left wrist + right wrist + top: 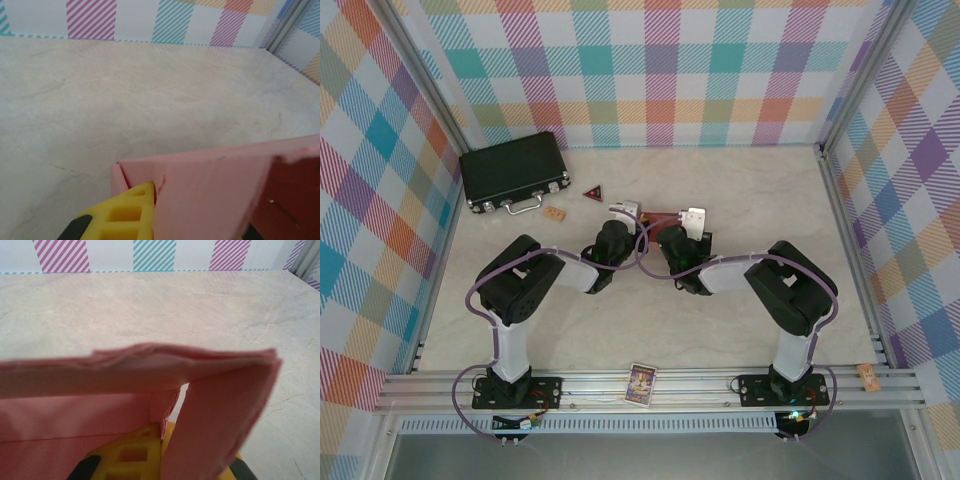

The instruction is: Fold the paper box

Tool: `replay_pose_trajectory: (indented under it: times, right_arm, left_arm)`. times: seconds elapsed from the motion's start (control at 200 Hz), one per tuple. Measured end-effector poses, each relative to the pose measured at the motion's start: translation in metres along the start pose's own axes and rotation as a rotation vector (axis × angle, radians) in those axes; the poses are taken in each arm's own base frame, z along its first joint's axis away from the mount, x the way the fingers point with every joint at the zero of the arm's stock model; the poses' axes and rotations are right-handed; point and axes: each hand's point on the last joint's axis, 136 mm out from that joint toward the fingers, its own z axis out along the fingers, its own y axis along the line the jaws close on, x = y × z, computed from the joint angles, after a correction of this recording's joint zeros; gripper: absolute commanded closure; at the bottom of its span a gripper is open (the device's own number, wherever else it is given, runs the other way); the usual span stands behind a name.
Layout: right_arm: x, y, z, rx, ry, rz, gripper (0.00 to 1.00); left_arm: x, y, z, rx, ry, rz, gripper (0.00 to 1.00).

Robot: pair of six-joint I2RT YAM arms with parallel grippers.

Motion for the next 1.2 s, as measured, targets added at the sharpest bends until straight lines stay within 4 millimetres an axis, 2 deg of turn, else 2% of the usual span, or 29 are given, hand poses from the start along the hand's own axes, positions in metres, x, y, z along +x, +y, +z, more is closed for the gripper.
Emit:
replay_pose_trajectory:
  times: [0.295, 0.57, 0.7, 0.895, 1.2]
  right_arm:
    - [0.003, -0.001, -0.003, 0.01, 0.003, -0.007, 0.93]
    - [0.016, 0.002, -0.008, -0.004, 0.042, -0.07, 0.79]
    - [0.023, 0.005, -0.012, -0.016, 0.06, -0.098, 0.71]
    - [0.034, 0.005, -0.016, -0.028, 0.082, -0.134, 0.67]
    - [0.03, 0.004, -0.024, -0.04, 0.088, -0.136, 0.6]
  left_arm:
    - [0.003, -0.001, -0.002, 0.011, 0.001, 0.025, 0.89]
    - [0.013, -0.007, -0.007, 0.033, 0.023, 0.051, 0.86]
    - [0.019, -0.009, -0.011, 0.049, 0.037, 0.06, 0.81]
    - [0.032, -0.015, -0.018, 0.085, 0.06, 0.077, 0.74]
    - [0.036, -0.02, -0.022, 0.112, 0.069, 0.088, 0.72]
